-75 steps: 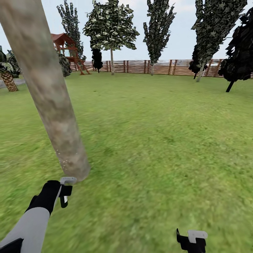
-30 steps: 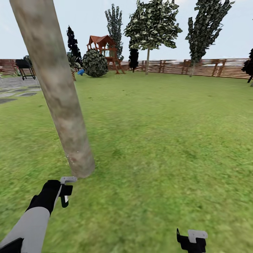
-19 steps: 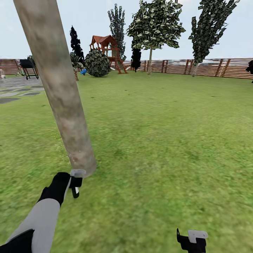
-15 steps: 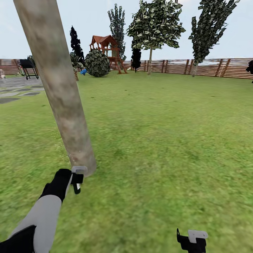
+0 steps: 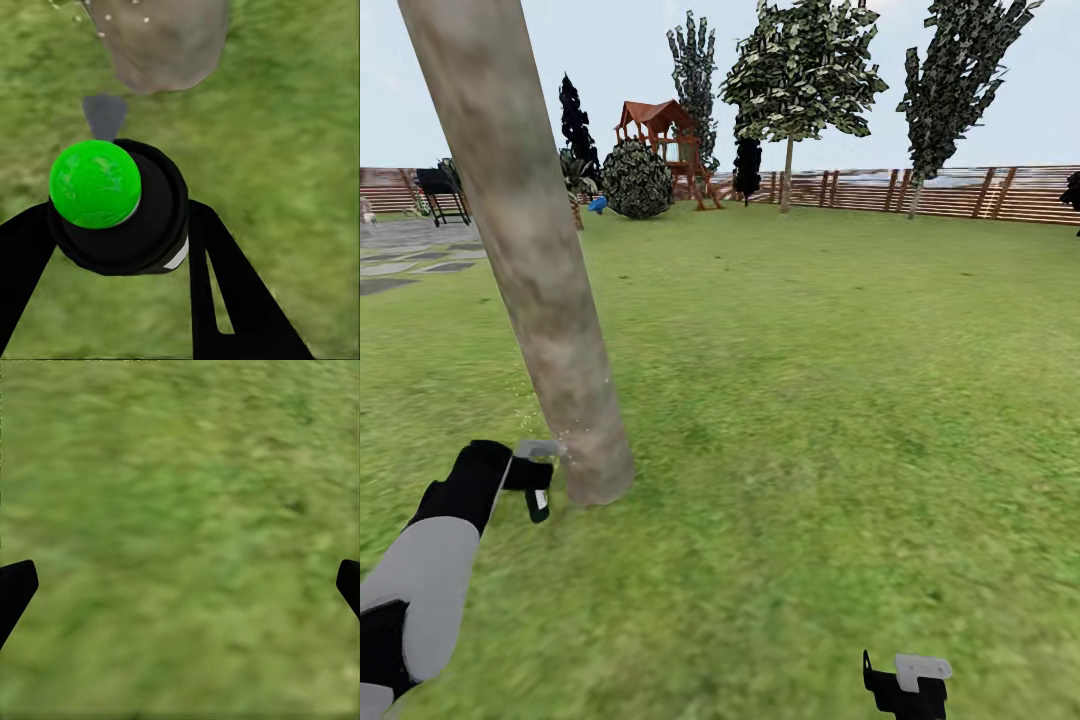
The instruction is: In the garden, pick up the pesticide atomizer on the floor and spray pesticide onto both trees until each tree trunk is fully covered.
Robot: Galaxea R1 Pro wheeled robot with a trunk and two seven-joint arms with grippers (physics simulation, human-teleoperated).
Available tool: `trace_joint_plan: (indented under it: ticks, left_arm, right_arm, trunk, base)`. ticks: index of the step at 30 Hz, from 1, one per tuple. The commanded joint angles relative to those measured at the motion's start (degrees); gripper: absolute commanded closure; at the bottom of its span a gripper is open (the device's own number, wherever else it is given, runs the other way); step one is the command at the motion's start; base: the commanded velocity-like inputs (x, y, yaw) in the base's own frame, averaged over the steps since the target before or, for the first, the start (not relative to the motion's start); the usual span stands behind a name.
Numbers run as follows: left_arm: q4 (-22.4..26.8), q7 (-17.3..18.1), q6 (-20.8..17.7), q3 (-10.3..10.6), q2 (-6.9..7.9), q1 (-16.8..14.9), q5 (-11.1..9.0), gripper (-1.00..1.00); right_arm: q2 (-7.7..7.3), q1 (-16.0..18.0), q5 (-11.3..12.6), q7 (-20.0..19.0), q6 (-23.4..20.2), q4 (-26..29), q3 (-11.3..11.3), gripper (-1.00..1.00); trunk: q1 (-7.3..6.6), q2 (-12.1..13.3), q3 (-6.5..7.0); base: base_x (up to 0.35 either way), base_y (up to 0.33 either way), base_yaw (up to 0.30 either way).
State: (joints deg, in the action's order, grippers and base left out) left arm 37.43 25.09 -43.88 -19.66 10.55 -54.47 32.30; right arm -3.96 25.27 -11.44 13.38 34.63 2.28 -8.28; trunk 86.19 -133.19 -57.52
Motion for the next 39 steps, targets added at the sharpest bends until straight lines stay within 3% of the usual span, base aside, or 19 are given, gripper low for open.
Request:
trace_joint_plan:
  ticks: [1,4,6,9,13,16,17,19,22,25,26,28,30,32,34,35,37,39]
  left_arm:
    - [0.13,2.61,-0.53,-0.17,1.03,-0.13,-0.24,1.0]
    - [0.19,4.42,-0.79,1.74,1.14,-0.18,0.02,1.0]
    - [0.3,4.8,-2.53,5.05,-1.12,-0.43,-0.2,1.0]
    - [0.37,4.92,-5.01,5.83,-2.44,-1.79,-0.22,1.0]
    - [0.36,5.03,-5.75,5.99,-1.37,-3.58,-0.25,1.0]
    - [0.3,6.89,-5.86,5.73,3.35,-4.24,-0.4,1.0]
    - [0.32,7.7,-5.86,5.76,3.77,-4.27,-0.35,1.0]
    - [0.35,9.1,-5.86,6.11,3.76,-4.29,-0.22,1.0]
    - [0.44,9.77,-5.94,7.0,0.99,-5.28,-0.14,1.0]
    - [0.38,9.91,-7.93,7.16,0.84,-7.57,-0.09,1.0]
    - [0.37,9.98,-8.42,7.17,1.38,-8.26,0.06,1.0]
    - [0.36,10.1,-8.81,7.13,3.83,-8.86,-0.1,1.0]
    - [0.36,11.3,-8.94,7.09,7.21,-9.16,-0.23,1.0]
    - [0.36,13.01,-8.94,7.23,7.89,-9.22,-0.08,1.0]
    - [0.36,13.94,-8.98,7.94,7.37,-9.23,-0.05,1.0]
    - [0.45,14.23,-9.07,9.24,5.85,-9.27,-0.22,1.0]
    - [1.32,14.34,-9.49,9.96,3.37,-10.05,-0.21,1.0]
    - [1.58,14.36,-10.94,10.1,2.83,-11.04,-0.22,1.0]
  right_arm:
    - [0.0,0.04,-0.6,0.24,0.14,-0.07,-0.42,-1.0]
    - [0.0,0.04,-0.6,0.24,0.13,-0.07,-0.42,-1.0]
    - [0.0,0.04,-0.6,0.24,0.14,-0.05,-0.42,-1.0]
    - [0.0,0.04,-0.6,0.24,0.12,-0.08,-0.42,-1.0]
    - [0.0,0.04,-0.6,0.24,0.11,-0.03,-0.42,-1.0]
    - [0.0,0.04,-0.6,0.24,0.08,-0.08,-0.42,-1.0]
    - [0.0,0.04,-0.6,0.24,0.12,-0.08,-0.42,-1.0]
    - [0.0,0.04,-0.6,0.24,0.09,-0.08,-0.42,-1.0]
    - [0.0,0.04,-0.6,0.24,0.09,-0.08,-0.42,-1.0]
    - [0.0,0.04,-0.6,0.24,0.09,-0.08,-0.42,-1.0]
    - [0.0,0.04,-0.6,0.24,0.1,-0.08,-0.42,-1.0]
    - [0.0,0.04,-0.6,0.24,0.12,-0.07,-0.42,-1.0]
    - [0.0,0.04,-0.6,0.24,0.09,-0.07,-0.42,-1.0]
    - [0.0,0.04,-0.6,0.24,0.09,-0.04,-0.42,-1.0]
    - [0.0,0.04,-0.6,0.24,0.1,-0.07,-0.42,-1.0]
    - [0.0,0.04,-0.6,0.24,0.09,-0.06,-0.42,-1.0]
    - [0.0,0.04,-0.6,0.24,0.08,-0.08,-0.42,-1.0]
    - [0.0,0.04,-0.6,0.24,0.09,-0.08,-0.42,-1.0]
  trunk:
    - [-0.01,-0.02,-0.05]
    - [-0.01,-0.02,-0.05]
    - [-0.01,-0.02,-0.05]
    - [-0.01,-0.02,-0.05]
    - [-0.01,-0.02,-0.05]
    - [-0.01,-0.02,-0.05]
    - [-0.01,-0.02,-0.05]
    - [-0.01,-0.02,-0.05]
    - [-0.01,-0.02,-0.05]
    - [-0.01,-0.02,-0.05]
    - [-0.01,-0.02,-0.05]
    - [-0.01,-0.02,-0.05]
    - [-0.01,-0.02,-0.05]
    - [-0.01,-0.02,-0.05]
    - [-0.01,-0.02,-0.05]
    - [-0.01,-0.02,-0.05]
    - [-0.01,-0.02,-0.05]
    - [-0.01,-0.02,-0.05]
  base:
    - [0.0,0.0,0.0]
    - [0.0,0.0,0.0]
    - [0.0,0.0,0.0]
    - [0.0,0.0,0.0]
    - [0.0,0.0,0.0]
    - [0.0,0.0,0.0]
    - [0.0,0.0,0.0]
    - [0.0,0.0,0.0]
    - [0.0,0.0,0.0]
    - [0.0,0.0,0.0]
    - [0.0,0.0,0.0]
    - [0.0,0.0,0.0]
    - [0.0,0.0,0.0]
    - [0.0,0.0,0.0]
    - [0.0,0.0,0.0]
    - [0.0,0.0,0.0]
    - [0.0,0.0,0.0]
    - [0.0,0.0,0.0]
